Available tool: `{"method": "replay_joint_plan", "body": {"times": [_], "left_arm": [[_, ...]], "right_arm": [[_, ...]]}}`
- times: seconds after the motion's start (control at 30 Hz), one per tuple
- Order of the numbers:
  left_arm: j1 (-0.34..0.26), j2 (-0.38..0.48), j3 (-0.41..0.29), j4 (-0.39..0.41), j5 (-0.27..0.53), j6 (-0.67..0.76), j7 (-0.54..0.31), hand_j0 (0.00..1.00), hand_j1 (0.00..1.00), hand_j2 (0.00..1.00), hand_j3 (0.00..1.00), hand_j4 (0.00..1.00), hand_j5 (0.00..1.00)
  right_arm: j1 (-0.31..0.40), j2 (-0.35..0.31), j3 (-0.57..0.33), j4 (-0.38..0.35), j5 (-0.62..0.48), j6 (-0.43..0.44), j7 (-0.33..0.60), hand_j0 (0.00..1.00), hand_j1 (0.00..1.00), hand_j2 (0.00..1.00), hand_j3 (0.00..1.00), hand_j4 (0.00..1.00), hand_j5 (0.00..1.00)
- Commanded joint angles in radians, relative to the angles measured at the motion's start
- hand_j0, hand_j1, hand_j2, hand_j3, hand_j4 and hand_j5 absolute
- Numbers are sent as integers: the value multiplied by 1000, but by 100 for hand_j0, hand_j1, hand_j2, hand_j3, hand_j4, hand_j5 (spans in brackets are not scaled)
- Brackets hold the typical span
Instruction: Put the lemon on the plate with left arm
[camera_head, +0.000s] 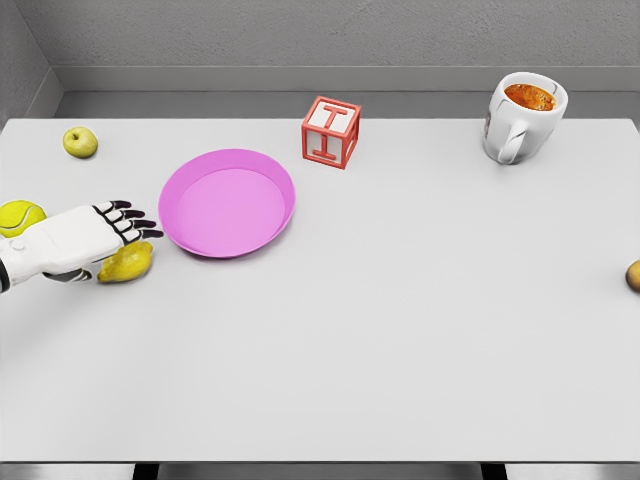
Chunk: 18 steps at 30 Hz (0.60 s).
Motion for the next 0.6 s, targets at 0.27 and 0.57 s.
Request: {"method": "replay_joint_plan", "body": {"times": [0.27, 0.57], "left_arm": [[-6, 4, -26, 0, 1, 1, 23, 100, 100, 100, 100, 100, 100], [-5, 7, -29, 3, 1, 1, 23, 92, 92, 92, 92, 92, 92]], "right_arm": [[-2, 0, 0, 0, 0, 0, 0, 100, 100, 100, 100, 100, 100], [-2, 0, 0, 0, 0, 0, 0, 100, 100, 100, 100, 100, 100]]}}
